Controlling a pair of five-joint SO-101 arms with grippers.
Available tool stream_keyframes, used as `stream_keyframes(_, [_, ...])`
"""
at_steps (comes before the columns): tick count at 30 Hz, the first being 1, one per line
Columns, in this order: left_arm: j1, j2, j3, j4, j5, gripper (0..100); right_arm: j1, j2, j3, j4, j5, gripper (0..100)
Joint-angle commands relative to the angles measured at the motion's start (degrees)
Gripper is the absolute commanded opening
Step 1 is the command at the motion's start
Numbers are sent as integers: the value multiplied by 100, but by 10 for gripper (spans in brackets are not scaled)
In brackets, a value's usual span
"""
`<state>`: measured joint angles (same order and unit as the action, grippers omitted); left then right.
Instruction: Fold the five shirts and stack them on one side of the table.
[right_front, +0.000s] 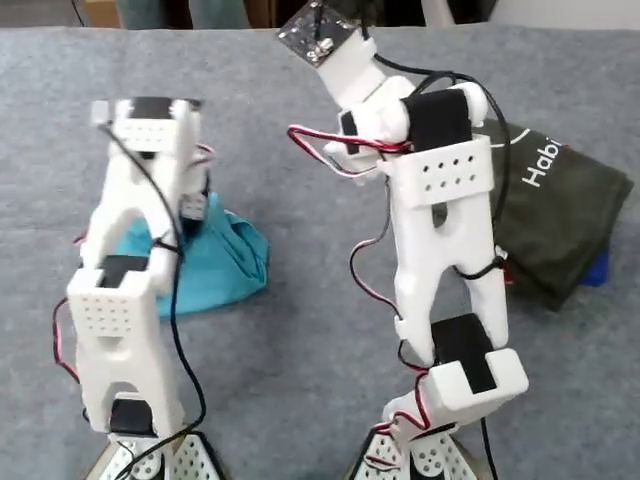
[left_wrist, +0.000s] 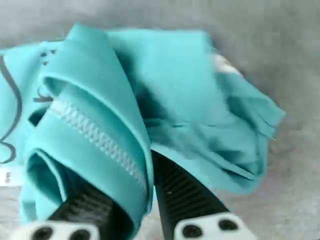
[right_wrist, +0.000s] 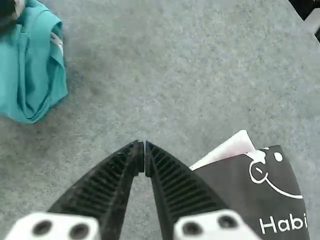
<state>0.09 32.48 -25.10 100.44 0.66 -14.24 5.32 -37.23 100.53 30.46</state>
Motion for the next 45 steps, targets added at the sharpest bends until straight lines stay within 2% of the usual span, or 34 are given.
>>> stream_keyframes(1, [514,-369,154,35,255,29,97,-215,-13,0,-35,15])
stream_keyframes(5, [804,-369,224,35,308,29,97,-207,-13,-9,-18,15])
stream_keyframes(9, [787,-413,189,35,334,43,97,-207,-13,-9,0,15])
stream_keyframes(14, [295,-475,-338,44,589,269,79,-198,-13,-18,-18,15])
stream_keyframes(18, [-321,-1266,-910,53,167,241,62,-84,-4,-97,-44,15])
stream_keyframes(22, [-1235,-2629,-963,53,-422,150,-237,435,-57,-97,-44,15])
stream_keyframes(26, [-2897,-3640,-602,44,-563,21,-1108,936,-330,-202,-334,15])
stream_keyframes(30, [-4725,-3754,180,9,-879,29,-2092,1587,-866,-484,-571,15])
stream_keyframes(33, [-5684,-3692,866,-281,-1134,30,-2593,2316,-1200,-888,-835,15])
stream_keyframes(38, [-6510,-3701,2149,-1134,-1582,30,-3147,3635,-2132,-1802,-1486,15])
stream_keyframes(45, [-6958,-3684,2870,-1705,-1714,30,-3411,5385,-3767,-2567,-1565,15])
